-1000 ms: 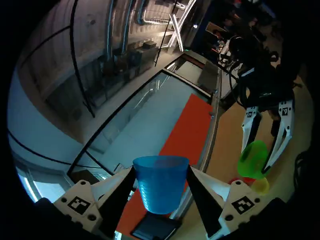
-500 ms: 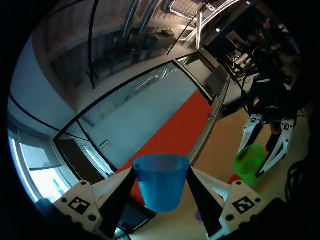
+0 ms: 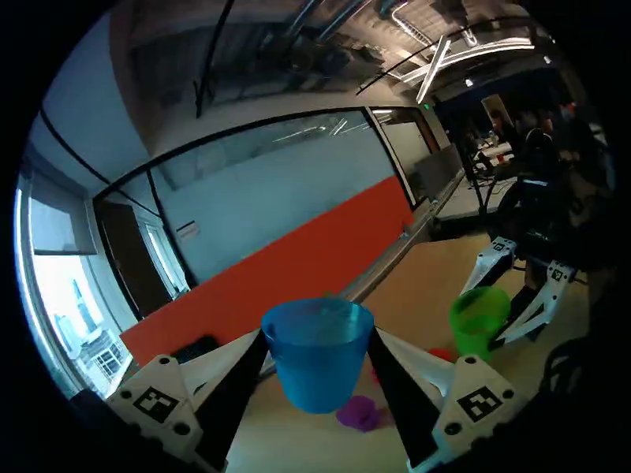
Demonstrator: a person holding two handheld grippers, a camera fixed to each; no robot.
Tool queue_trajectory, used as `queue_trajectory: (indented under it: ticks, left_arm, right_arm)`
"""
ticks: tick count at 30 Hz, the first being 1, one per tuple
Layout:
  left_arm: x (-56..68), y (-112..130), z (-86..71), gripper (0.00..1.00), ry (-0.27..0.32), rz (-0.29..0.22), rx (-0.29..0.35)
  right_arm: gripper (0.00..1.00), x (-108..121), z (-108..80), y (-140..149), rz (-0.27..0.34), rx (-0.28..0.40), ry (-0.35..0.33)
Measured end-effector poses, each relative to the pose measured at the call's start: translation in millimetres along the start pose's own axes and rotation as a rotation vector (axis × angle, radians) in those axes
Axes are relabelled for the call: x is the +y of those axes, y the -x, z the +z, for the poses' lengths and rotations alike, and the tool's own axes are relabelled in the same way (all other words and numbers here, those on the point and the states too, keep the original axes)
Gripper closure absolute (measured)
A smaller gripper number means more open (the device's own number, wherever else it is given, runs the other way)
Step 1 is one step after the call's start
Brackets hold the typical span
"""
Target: Pour water
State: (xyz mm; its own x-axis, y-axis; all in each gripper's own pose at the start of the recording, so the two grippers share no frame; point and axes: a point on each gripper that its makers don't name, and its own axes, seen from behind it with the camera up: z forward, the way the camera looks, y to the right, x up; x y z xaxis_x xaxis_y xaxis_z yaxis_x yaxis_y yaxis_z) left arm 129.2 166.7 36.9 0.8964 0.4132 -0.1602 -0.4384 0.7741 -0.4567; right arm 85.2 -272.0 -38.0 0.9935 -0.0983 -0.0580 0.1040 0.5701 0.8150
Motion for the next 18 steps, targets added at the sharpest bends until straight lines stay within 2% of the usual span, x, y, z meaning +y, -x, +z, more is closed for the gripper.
queue_trajectory:
  ticks: [8,18]
  left_arm:
    - [6.5,27,0.1,0.13,0.048,-0.147,-0.034]
    - [17.5,61,-0.4,0.13,0.088,-0.242,-0.069]
  right_arm:
    - [0.09,4,-3.0,3,-0.007,-0.013,0.008]
    - [0.09,8,-4.3,8,-0.018,-0.045,0.016]
